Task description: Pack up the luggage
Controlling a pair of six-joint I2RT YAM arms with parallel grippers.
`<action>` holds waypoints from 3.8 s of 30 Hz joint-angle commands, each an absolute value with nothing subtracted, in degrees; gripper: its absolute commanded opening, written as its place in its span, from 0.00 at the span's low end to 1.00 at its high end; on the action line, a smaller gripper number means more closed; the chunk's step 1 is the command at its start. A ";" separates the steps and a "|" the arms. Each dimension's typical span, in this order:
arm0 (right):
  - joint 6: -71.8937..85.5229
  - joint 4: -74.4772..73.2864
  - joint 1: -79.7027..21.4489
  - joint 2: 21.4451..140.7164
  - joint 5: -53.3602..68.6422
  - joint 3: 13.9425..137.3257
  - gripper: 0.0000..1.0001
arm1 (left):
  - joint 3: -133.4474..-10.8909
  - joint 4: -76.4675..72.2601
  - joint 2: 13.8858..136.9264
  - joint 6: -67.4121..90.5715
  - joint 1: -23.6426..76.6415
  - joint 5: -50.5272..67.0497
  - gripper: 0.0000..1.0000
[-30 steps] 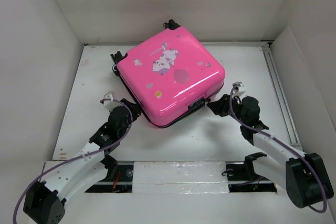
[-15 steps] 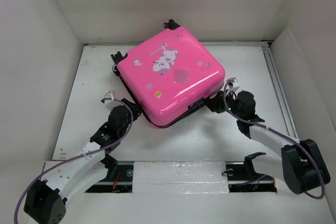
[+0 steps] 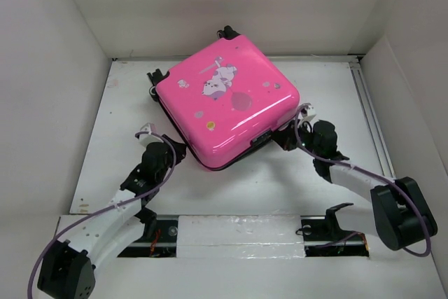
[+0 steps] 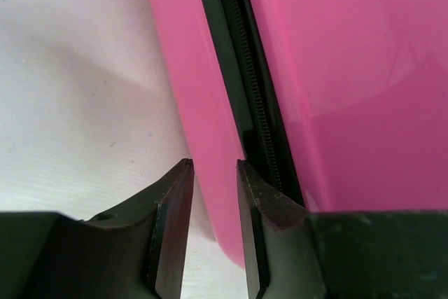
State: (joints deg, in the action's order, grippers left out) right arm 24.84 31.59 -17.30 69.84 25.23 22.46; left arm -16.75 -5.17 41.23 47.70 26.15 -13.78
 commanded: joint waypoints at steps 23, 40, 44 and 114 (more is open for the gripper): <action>34.19 29.27 -67.04 64.39 -13.87 22.40 0.00 | -19.50 -34.63 59.67 52.73 32.33 0.44 0.25; 27.16 40.60 -75.59 89.50 -23.91 38.60 0.00 | -28.73 -27.89 60.83 50.54 35.77 2.56 0.42; 30.84 41.92 -75.59 80.63 -21.72 29.73 0.00 | -29.27 -26.28 58.10 51.41 29.46 -0.44 0.74; 26.20 7.92 -41.83 45.90 21.98 22.59 0.00 | -25.76 -36.64 42.71 58.61 3.08 -0.54 0.00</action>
